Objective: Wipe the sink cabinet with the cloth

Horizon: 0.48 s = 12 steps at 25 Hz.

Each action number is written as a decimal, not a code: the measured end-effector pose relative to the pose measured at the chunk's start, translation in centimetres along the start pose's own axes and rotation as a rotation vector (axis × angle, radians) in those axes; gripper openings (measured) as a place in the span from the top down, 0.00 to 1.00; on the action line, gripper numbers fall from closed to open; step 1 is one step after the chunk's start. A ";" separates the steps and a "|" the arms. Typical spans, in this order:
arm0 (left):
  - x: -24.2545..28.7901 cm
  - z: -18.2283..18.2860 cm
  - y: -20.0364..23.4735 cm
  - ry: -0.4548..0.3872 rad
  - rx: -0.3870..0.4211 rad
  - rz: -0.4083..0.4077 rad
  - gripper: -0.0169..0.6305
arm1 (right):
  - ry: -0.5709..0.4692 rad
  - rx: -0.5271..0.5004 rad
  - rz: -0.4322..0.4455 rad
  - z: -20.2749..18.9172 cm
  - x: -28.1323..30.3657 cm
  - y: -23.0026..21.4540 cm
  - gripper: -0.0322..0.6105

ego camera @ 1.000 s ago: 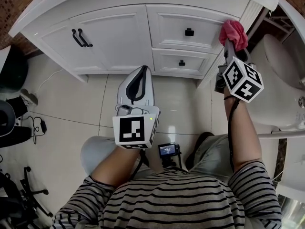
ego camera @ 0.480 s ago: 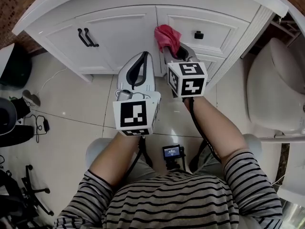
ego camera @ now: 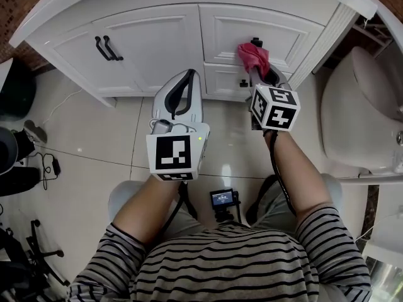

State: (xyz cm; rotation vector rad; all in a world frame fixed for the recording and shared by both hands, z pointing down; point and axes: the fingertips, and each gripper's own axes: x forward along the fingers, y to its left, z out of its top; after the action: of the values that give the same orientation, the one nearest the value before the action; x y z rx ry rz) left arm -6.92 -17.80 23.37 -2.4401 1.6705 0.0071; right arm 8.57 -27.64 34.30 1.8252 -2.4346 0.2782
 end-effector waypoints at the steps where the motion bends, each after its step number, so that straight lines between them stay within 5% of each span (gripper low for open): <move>1: 0.0 0.0 -0.1 0.000 0.003 -0.002 0.99 | 0.001 0.000 -0.018 -0.1 -0.4 -1.1 0.84; 12: 0.1 -0.3 -1.3 0.004 0.010 -0.016 0.99 | -0.047 0.066 -0.237 1.5 -5.1 -12.2 0.84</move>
State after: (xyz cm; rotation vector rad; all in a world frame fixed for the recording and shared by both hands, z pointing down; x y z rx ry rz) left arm -5.69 -17.51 23.80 -2.4477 1.6485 -0.0076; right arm 21.76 -26.48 33.07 2.1460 -2.2326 0.3036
